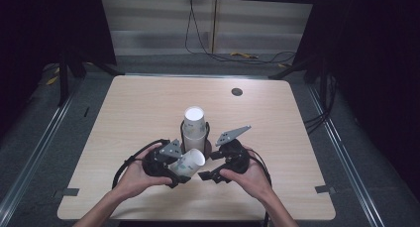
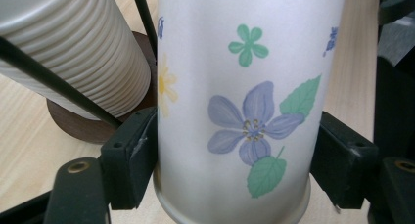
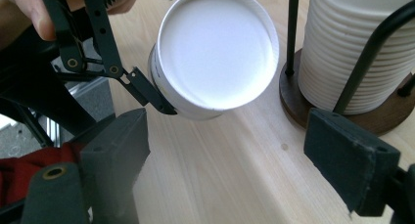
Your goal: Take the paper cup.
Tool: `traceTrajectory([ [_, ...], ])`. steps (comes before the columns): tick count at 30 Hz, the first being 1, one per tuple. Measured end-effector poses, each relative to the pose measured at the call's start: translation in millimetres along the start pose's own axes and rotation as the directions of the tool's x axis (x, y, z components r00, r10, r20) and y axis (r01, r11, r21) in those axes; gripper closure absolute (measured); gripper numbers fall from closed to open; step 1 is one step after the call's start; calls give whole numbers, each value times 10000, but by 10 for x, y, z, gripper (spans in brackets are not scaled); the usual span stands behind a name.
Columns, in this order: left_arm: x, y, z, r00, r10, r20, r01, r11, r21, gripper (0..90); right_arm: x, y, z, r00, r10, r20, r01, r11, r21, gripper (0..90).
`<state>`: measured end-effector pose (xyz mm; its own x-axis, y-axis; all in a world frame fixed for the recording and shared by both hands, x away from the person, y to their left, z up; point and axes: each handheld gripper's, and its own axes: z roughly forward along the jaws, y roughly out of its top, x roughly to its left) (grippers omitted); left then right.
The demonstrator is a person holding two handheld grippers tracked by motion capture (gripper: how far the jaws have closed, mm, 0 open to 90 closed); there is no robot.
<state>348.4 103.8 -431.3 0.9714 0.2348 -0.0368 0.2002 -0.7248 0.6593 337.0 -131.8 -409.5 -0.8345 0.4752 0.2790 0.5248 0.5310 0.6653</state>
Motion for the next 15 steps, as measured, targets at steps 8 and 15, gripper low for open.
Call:
traceTrajectory([
  [8, -9, 38, 36, 9997, 224, -41, -223, 9992, 322, 263, -7, 42, 14, 9999, -73, -114, 80, 9981, 611, 198],
  [15, -48, 89, 82, 9988, 496, 24, -496, 9960, 742, 265, -48, 47, 23, 9994, 123, -329, -87, 9941, 1078, 214],
])
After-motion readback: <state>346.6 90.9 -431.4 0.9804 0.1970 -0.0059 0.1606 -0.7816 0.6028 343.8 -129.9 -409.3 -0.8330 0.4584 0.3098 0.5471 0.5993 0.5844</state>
